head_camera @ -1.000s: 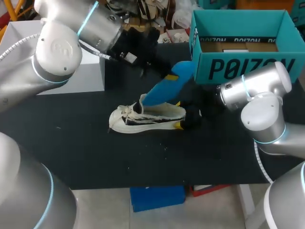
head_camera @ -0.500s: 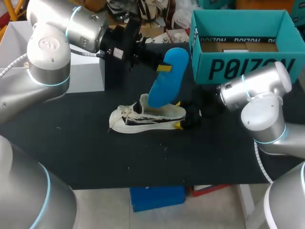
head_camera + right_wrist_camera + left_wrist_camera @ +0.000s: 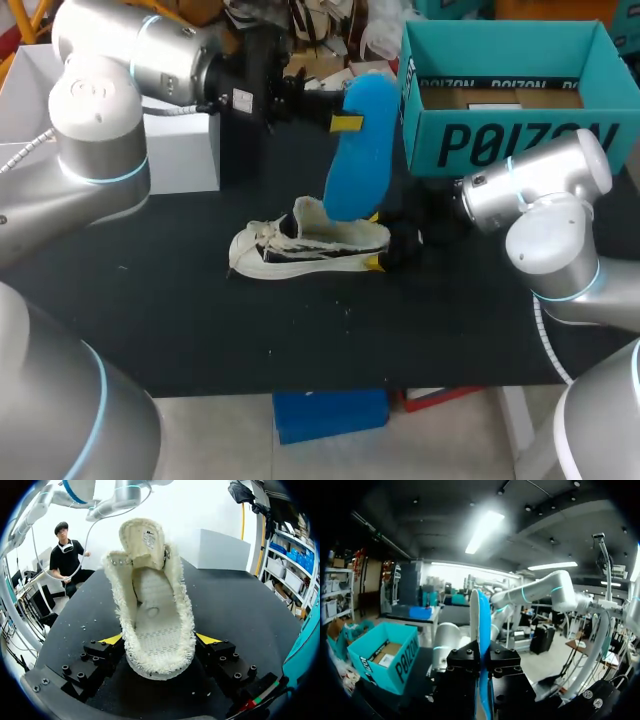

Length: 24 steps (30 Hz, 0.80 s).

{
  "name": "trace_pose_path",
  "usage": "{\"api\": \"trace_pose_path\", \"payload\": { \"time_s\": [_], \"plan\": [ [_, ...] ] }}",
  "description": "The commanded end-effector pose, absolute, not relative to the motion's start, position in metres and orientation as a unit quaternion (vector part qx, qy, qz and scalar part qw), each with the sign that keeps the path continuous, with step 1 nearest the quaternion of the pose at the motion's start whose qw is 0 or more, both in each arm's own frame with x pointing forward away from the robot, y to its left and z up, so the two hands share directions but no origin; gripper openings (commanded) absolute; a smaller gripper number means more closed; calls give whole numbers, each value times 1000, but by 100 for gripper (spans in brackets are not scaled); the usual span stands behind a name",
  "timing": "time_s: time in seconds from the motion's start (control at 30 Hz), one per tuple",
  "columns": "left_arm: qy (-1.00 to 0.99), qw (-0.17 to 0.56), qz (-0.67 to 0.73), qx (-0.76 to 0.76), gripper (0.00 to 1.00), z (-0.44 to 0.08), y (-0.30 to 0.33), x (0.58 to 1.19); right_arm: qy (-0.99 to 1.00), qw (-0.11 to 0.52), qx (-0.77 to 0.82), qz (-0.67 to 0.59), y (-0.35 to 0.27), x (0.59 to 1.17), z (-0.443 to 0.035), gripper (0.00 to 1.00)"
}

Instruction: Take the shoe out of the shoebox, open the shoe tongue, remove and reinsert the insole, then place the shoe into the shoebox

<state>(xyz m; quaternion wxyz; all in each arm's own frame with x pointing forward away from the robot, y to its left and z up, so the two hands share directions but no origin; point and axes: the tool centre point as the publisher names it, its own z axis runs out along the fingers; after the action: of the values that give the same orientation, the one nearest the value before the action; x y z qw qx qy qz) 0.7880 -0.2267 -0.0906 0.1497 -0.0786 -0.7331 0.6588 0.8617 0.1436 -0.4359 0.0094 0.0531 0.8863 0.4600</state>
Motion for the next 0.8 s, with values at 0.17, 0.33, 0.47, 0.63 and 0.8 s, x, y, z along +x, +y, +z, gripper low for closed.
{"api": "trace_pose_path", "payload": {
  "time_s": [0.17,0.33,0.47,0.63,0.8],
  "plan": [
    [-705,159,689,-64,0,-58,-228,773,887,9,54,459,145,864,-438,0],
    [-693,168,699,-63,0,-36,-232,762,887,9,54,459,145,864,-438,0],
    [-689,160,704,-64,0,-20,-232,755,887,9,54,459,145,864,-438,0],
    [-683,150,713,-60,0,-6,-231,747,887,9,54,459,145,864,-438,0],
    [-681,128,719,-54,0,4,-228,742,887,9,54,459,145,864,-438,0]
  ]
}}
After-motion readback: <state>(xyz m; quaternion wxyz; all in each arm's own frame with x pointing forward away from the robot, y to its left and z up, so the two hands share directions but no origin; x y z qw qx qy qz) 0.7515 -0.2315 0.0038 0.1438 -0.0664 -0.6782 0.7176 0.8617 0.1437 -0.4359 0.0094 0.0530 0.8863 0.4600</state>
